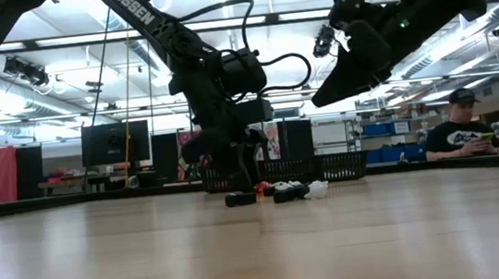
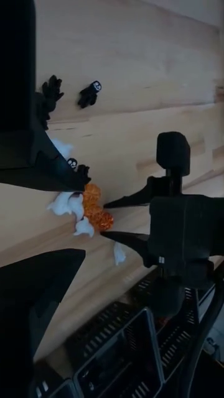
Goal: Sort game pieces by color
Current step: Put the orange game piece into the left black basket
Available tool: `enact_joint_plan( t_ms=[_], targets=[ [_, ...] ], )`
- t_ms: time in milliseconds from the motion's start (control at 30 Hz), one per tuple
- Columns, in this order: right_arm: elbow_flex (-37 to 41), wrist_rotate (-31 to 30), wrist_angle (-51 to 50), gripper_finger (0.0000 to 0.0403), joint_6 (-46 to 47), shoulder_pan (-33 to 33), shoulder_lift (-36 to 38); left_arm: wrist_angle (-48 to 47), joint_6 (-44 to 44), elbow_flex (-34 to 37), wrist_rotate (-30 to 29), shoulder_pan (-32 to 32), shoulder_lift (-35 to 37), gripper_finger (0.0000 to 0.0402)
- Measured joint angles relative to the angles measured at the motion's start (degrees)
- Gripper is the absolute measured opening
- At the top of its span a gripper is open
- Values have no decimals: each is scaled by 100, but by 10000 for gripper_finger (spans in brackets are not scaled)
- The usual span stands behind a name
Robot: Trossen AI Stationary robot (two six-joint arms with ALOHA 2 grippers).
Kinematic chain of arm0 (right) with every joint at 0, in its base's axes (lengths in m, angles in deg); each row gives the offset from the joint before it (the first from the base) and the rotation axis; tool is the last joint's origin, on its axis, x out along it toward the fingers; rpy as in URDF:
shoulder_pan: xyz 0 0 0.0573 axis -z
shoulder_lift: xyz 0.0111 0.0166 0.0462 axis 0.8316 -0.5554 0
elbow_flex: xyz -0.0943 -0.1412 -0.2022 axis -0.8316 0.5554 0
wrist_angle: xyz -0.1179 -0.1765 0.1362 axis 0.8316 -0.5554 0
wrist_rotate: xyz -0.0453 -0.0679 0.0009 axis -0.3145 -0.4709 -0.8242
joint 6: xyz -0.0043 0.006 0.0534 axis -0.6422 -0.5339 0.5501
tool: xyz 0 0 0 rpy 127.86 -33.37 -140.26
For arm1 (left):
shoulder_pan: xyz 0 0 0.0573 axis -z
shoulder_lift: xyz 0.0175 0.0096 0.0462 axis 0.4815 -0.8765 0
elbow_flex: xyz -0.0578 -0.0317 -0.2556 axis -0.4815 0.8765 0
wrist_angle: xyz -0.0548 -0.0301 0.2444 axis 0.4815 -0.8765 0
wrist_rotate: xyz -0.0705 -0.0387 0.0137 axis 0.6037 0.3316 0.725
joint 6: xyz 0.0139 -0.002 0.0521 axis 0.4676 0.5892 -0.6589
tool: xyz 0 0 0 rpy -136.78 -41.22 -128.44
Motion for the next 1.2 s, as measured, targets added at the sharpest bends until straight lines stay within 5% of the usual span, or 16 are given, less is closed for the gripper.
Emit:
enact_joint_plan(
  t_ms=[400,767,1200],
  targets=[
    [0,50,-2,165,-9,0,0,-9,69,9,114,4,-2,138],
    [0,52,-2,165,-9,0,-2,-18,86,11,135,11,-4,54],
    [1,138,-6,165,-14,0,-2,-238,119,55,-125,-32,187,55]
  ],
)
